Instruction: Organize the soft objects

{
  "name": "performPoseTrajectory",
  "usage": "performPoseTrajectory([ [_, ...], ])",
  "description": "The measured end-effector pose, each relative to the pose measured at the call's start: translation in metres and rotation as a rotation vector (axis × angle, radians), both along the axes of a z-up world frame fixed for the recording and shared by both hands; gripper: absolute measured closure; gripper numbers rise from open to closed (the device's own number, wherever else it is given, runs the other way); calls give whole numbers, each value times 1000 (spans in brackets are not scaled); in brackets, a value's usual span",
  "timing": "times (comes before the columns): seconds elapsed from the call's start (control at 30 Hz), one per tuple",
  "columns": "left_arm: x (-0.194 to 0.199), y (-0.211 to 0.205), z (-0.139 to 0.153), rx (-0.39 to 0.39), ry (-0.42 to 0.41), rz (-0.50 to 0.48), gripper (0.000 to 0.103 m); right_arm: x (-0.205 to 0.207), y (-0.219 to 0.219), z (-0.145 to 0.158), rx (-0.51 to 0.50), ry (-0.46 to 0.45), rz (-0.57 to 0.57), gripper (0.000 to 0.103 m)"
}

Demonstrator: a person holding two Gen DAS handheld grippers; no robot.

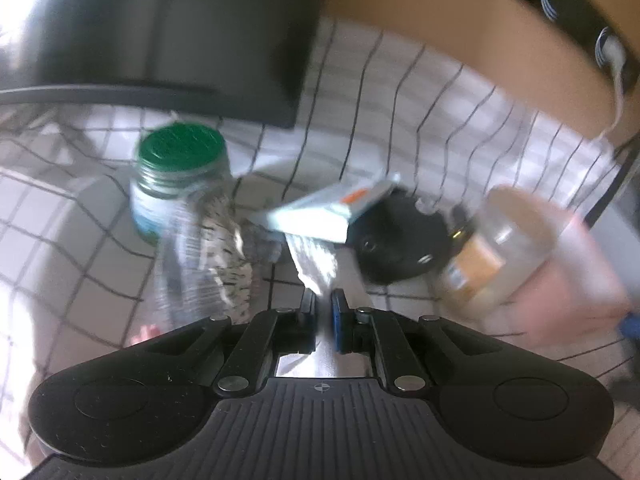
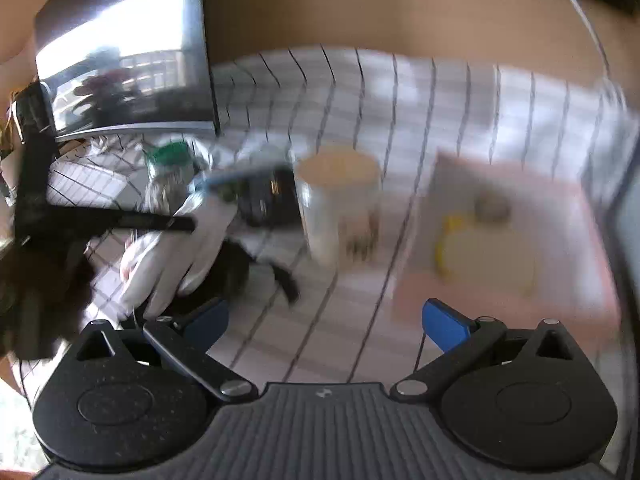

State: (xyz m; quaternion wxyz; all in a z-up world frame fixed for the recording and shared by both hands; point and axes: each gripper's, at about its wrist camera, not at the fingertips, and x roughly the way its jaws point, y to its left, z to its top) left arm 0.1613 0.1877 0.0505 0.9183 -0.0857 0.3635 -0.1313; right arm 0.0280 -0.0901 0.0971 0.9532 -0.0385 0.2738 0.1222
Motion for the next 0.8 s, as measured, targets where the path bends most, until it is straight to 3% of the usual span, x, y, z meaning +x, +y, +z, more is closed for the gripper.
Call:
performPoseTrajectory([
  [0.17,-32,26,27,-46,-89,50,93,25,24,45,-26,-60,54,0],
  [0.3,-45,53,46,-74,-146,102,93,55,53,69,23,-40,104,7],
  [0.37,-51,67,53,-83,-171,121,93,81,69,76,54,22,112,13],
  [0.5,-53,96,55,-126,-180,136,93,147,92,76,138,206,41,37],
  [0.63,-48,118,41,-189,-154,121,93,197,111,63,138,318,-55,38],
  [0.8,-40,140,21,-252,-124,113,93,235,131,50,-8,327,-192,38],
])
